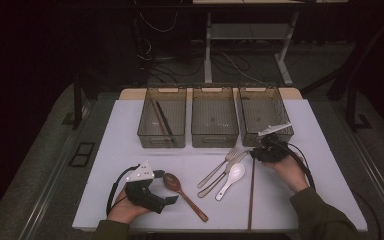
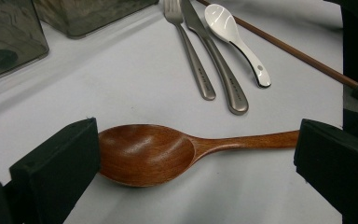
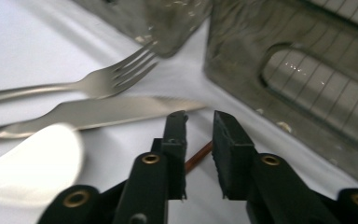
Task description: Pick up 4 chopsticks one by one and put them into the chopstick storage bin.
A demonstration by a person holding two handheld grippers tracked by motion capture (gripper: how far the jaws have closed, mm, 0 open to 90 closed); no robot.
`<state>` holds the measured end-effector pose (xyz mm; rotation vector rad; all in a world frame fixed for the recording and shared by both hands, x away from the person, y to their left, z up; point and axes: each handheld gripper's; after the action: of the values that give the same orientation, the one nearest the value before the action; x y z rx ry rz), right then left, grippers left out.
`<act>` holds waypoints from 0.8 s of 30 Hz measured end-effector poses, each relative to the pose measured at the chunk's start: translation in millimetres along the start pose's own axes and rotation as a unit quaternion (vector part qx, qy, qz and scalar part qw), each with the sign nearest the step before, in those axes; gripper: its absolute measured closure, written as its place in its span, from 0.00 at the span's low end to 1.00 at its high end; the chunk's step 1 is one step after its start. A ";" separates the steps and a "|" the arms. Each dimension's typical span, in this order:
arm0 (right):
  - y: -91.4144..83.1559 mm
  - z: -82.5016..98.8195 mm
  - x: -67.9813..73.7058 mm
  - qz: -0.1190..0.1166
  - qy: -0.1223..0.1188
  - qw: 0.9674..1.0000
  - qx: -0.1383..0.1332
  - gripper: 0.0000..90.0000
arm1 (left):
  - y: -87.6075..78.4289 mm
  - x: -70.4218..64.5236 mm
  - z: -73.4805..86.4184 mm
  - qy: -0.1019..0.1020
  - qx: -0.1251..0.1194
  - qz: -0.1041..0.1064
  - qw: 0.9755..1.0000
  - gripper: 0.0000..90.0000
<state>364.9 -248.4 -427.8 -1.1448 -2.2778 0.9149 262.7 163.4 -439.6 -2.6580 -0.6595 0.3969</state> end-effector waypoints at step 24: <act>-3.2 18.7 25.0 0.004 -0.029 0.999 0.026 0.80 | 0.0 -0.9 -0.4 0.002 0.001 0.000 1.000 0.00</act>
<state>337.4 -236.1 -436.4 -1.1193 -2.2833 1.0162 262.0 162.9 -439.1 -2.6561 -0.6580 0.3909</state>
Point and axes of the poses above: each handheld gripper's, and its own axes: y roughly forward along the jaws, z roughly out of its underside, x roughly to its left, and after that the axes turned 7 degrees about -x, right-handed
